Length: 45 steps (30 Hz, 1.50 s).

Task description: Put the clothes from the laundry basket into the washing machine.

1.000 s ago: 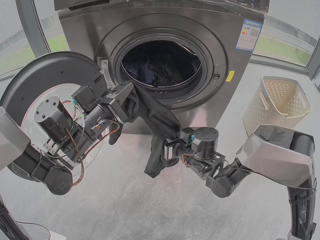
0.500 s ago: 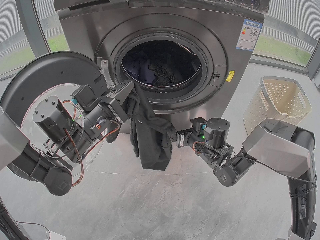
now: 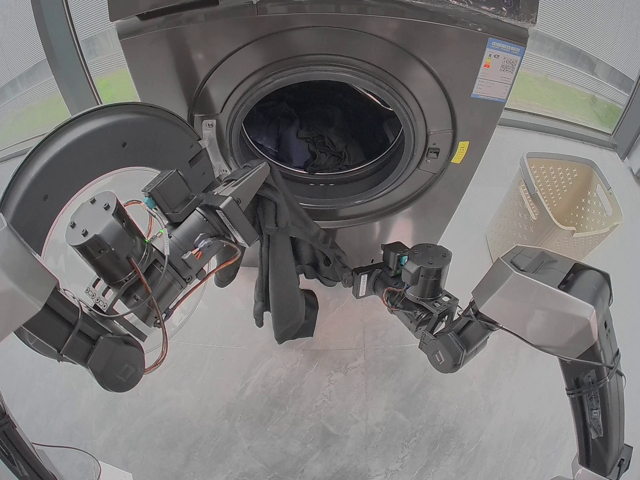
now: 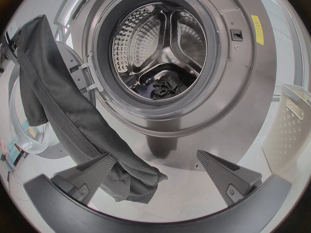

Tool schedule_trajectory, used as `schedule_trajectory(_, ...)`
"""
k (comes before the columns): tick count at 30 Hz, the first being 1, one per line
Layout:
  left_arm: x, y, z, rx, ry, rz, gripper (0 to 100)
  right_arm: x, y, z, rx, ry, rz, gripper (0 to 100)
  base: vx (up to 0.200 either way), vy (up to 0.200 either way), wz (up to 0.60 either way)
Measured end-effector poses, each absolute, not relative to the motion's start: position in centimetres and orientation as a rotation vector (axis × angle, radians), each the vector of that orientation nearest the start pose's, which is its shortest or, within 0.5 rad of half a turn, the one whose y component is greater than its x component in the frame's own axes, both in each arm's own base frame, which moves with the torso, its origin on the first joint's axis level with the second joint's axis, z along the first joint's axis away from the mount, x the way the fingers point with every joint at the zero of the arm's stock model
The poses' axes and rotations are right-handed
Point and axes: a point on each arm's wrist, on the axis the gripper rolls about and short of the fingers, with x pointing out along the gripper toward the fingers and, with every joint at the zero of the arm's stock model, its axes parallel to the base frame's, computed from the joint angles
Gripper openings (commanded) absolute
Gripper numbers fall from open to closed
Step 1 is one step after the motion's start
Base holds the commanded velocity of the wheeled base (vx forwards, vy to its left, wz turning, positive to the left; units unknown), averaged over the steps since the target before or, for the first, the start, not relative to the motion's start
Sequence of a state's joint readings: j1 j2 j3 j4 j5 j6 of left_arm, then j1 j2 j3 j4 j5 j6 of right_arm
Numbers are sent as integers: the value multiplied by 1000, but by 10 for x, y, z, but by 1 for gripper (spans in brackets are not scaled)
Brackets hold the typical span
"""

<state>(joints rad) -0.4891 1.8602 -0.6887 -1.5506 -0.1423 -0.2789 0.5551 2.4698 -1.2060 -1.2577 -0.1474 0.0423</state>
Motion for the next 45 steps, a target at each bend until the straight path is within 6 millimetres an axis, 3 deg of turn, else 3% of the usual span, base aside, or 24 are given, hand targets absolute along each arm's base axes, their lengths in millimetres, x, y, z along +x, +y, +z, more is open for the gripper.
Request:
schedule_trajectory(20, 279, -153, 196, -337, -300, -665, 0, 408, 258, 2, 24, 36, 435, 100, 0, 0, 0)
schedule_trajectory(33, 279, -152, 196, -337, -299, -665, 0, 420, 279, 14, 61, -66, 472, 100, 0, 0, 0)
schedule_trajectory(45, 280, -151, 196, -336, -300, -659, 0, 427, 256, 23, 55, -85, 428, 100, 0, 0, 0)
